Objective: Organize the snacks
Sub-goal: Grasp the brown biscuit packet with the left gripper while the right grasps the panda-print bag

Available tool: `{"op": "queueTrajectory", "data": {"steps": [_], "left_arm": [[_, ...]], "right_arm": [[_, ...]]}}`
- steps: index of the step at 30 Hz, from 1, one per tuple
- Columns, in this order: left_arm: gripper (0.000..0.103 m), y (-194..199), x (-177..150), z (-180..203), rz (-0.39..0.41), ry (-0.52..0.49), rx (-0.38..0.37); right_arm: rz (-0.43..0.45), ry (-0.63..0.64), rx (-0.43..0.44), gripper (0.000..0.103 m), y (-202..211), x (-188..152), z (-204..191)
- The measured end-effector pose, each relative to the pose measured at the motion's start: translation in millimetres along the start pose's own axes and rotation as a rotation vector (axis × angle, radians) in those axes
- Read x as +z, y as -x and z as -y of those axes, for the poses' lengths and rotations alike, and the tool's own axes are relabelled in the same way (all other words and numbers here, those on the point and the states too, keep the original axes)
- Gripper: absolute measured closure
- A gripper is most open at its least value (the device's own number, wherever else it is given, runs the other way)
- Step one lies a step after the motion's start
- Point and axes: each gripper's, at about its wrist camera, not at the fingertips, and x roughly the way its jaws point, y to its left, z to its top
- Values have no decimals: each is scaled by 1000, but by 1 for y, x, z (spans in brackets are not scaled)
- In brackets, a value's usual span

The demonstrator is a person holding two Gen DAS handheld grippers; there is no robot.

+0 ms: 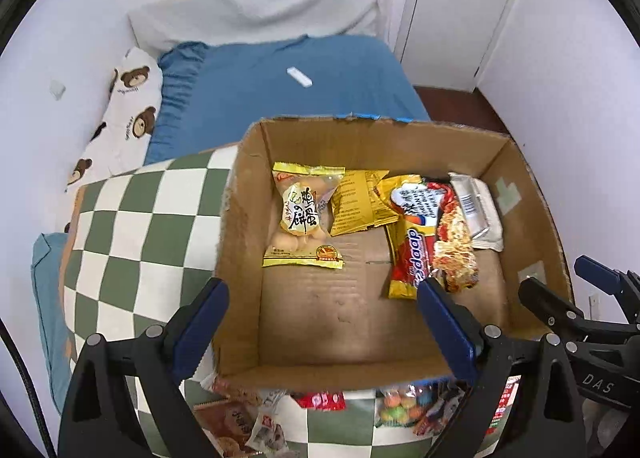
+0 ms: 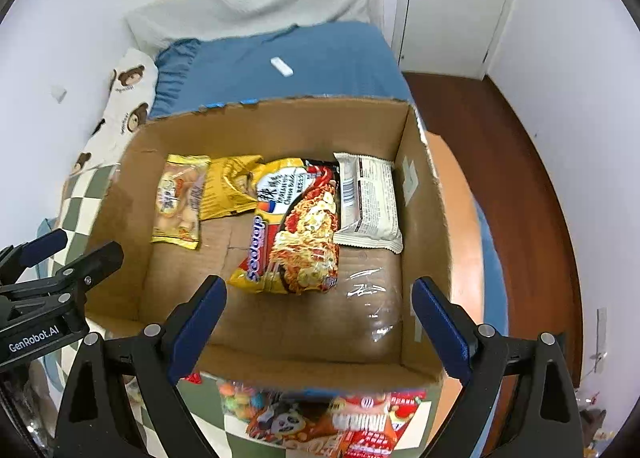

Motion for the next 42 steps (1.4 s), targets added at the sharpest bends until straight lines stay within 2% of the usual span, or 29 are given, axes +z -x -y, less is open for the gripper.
{"op": "queueTrajectory", "data": {"steps": [6,12,15,19,22,26,30,33,35,37,39,42], "left_arm": [[7,44,-15,2,81,19,-22],[7,71,-34,-1,122,35,-29],[7,72,-50,-8,109,50,-13],[7,54,-83,-24,45,80,29],[7,34,-110,-37,-22,99,68],[7,5,-153,-59,-127,154,122],[7,-18,-186,-74,-212,204,147],[7,-32,-200,-82,-254,229,168],[7,-35,-206,-86,-262,242,180],[7,-37,-209,-92,-271,257,185],[7,-39,-212,-98,-279,274,189],[7,-39,-214,-107,-286,298,189]], "right_arm": [[96,-5,14,7,49,-20,-5],[126,-28,67,7,81,-41,-3],[88,-45,78,7,77,-57,5],[-20,-47,106,7,43,-88,13],[-110,68,112,7,10,-111,0],[-237,320,61,7,-29,-150,-32],[-267,525,-48,7,-59,-172,-49],[-284,582,-97,7,-81,-173,-49],[-320,558,-88,7,-95,-170,-44],[-360,466,-52,8,-108,-163,-35],[-430,269,59,8,-117,-156,-16],[-499,43,204,8,-119,-151,2]]}}
